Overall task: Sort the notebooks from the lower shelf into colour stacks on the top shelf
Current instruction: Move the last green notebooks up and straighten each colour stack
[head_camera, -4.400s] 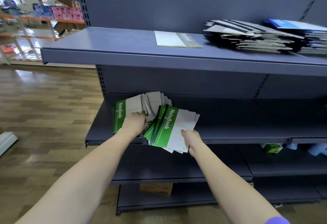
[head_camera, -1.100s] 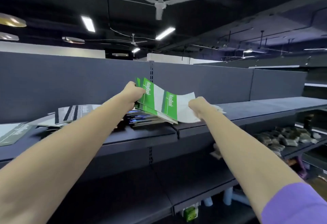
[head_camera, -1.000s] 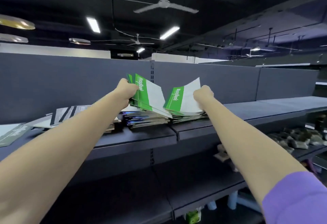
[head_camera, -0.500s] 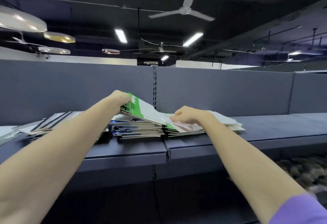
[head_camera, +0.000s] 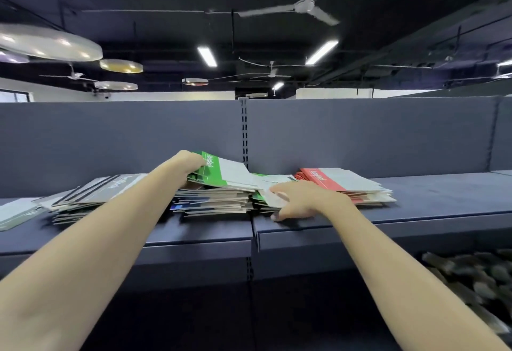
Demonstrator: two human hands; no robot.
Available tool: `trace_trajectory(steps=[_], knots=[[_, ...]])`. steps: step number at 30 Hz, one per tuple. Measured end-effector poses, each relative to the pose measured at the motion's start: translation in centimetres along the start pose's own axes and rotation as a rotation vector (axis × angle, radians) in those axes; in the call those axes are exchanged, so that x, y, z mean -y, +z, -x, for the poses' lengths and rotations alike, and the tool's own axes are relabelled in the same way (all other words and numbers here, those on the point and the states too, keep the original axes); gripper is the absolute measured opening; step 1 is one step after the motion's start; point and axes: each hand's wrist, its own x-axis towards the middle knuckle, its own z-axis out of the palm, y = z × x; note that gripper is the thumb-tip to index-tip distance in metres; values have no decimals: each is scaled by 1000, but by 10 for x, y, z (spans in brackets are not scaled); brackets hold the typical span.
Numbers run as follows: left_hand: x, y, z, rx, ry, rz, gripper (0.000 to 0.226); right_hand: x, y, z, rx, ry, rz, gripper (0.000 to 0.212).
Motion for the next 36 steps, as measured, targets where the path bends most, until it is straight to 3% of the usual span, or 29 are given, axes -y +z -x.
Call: trace_trajectory(steps=[6,9,11,14,18,22,26,29,32,34,36], knots=[[-4,0,7,-23,-2,-58,28,-28,-35,-4,8,-55,-324,9],[-3,1,9,-16,0,-69,23,-44,-55,-7,-204,-22,-610,13],[2,0,4,-32,3,-28,31,-52,-69,-9,-438,12,-667,20],[9,0,-10,-43,3,-34,39,-59,-88,-14,-685,57,-682,14],[5,0,-1,-60,23,-45,30,-56,-113,-18,-771,52,-733,25],[7,1,-2,-45,21,-41,23,-52,-120,-26,-706,41,-848,36],[7,4,-2,-60,27,-54,23,-50,-77,-47,-541,227,-448,43],[9,5,-6,-64,21,-62,35,-43,-45,-56,-288,157,-167,40],[9,5,-8,-50,5,-65,35,-33,-41,-53,81,-30,-239,21],[8,5,-6,-50,9,-82,29,-32,-46,-49,223,-22,-250,26],[8,5,-6,-53,19,-91,29,-39,-49,-48,340,44,-268,49]])
